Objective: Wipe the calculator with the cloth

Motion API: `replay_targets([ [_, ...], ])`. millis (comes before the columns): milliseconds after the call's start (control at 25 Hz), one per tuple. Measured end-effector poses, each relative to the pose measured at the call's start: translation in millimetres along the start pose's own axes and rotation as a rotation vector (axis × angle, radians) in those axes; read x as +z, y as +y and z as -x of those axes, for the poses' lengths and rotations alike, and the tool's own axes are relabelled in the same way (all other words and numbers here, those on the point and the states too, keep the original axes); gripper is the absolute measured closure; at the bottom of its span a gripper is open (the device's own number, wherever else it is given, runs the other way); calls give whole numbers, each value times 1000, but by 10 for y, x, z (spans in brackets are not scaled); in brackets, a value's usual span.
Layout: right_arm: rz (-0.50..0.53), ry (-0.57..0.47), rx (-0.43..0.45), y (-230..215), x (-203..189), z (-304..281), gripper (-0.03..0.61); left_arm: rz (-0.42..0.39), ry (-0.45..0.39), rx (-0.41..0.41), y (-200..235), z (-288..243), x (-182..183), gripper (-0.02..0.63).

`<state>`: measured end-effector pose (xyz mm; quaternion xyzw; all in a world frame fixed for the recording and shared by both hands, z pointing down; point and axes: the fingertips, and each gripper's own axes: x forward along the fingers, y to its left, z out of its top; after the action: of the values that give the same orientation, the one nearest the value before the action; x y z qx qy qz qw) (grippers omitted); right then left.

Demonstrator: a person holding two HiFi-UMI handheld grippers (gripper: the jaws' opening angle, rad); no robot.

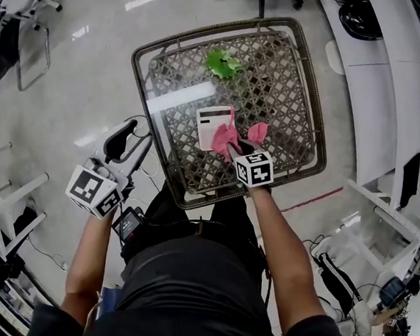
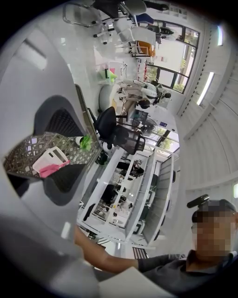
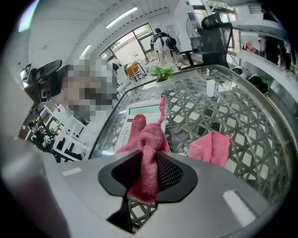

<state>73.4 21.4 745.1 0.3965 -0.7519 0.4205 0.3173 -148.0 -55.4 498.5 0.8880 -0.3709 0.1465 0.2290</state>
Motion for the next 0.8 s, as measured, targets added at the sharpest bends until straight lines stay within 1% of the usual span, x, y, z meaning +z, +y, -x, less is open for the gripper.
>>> replay_targets([
  [280,-35,-13,-10,-101,-16,35,483,5,30,-30,-124,-138,-84,402],
  [480,-89,-16,-28,-202,-63,98,483,5,65,-52,-163,-198,-192,402],
  [640,-132,-6,-66,-364,-128,164,483,29,129,-75,-200,-261,-383,402],
  [800,-162,-1,-108,-513,-182,199,483,23,122,-105,-313,-272,-402,402],
])
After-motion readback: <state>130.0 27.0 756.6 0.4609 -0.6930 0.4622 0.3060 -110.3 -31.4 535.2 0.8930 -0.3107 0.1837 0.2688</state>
